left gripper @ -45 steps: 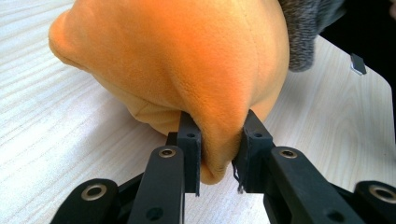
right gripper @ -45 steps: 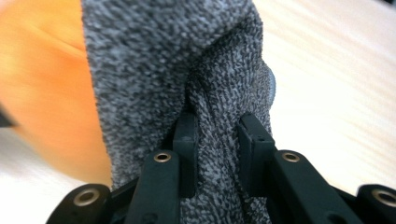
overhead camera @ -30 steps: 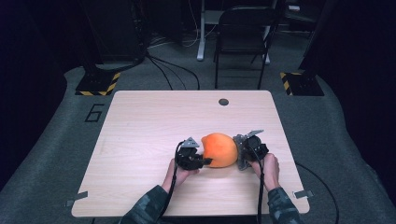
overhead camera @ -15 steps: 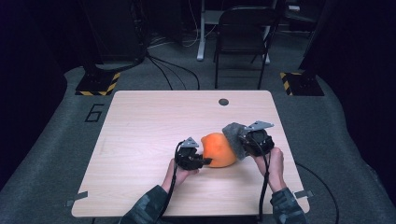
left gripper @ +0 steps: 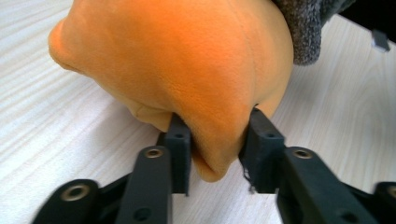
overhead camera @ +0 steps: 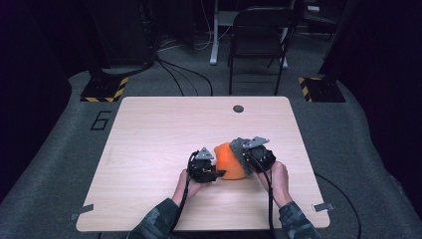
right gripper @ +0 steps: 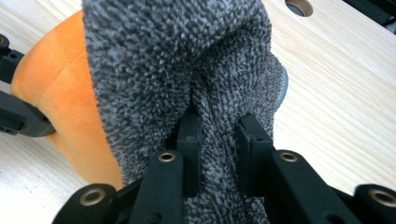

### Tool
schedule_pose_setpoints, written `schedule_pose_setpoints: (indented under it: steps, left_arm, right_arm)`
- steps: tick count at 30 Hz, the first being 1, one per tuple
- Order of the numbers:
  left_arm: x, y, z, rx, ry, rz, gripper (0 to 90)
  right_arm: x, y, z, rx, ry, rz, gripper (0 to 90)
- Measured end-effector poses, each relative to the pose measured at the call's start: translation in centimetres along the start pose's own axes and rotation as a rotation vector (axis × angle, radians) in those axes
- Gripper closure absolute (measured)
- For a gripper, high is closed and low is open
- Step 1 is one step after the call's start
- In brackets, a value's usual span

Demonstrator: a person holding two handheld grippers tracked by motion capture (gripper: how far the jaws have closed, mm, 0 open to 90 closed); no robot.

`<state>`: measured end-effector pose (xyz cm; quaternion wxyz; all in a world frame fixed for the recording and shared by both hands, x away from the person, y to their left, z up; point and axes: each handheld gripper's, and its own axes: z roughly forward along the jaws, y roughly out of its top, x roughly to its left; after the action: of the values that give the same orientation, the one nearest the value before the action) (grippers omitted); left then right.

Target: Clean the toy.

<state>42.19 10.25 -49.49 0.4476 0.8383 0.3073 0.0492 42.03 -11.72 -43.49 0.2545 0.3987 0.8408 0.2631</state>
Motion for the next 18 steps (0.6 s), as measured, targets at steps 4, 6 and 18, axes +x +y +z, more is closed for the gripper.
schedule_pose_setpoints:
  steps: [4, 6, 18]
  left_arm:
    - [-0.12, 0.33, -0.24, 0.055, 0.011, 0.082, 53.2]
    - [-0.28, 0.41, -0.46, 0.059, 0.026, 0.138, 47.7]
    - [-0.82, -0.47, -0.35, 0.016, 0.137, 0.374, 18.7]
  right_arm:
    - [-0.09, -0.07, 0.29, -0.011, 0.003, 0.007, 74.1]
    - [-0.24, -0.09, 0.37, 0.008, 0.010, 0.018, 74.2]
    - [-0.59, -0.09, 0.68, 0.003, 0.017, 0.027, 74.2]
